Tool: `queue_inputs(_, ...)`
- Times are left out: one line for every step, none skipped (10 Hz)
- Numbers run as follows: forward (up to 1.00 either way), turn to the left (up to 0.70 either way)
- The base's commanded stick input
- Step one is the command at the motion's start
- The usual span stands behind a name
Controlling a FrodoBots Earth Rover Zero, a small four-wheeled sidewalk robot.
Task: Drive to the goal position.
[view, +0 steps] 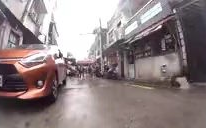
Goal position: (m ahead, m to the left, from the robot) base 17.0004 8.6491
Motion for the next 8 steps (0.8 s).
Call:
queue_inputs(0.0, 0.0)
queue_inputs(0.0, 0.0)
queue_inputs(0.29, 0.0)
queue_inputs(0.99, 0.0)
queue_inputs(0.99, 0.0)
queue_inputs(0.99, 0.0)
queue_inputs(0.99, 0.0)
queue_inputs(0.99, 0.0)
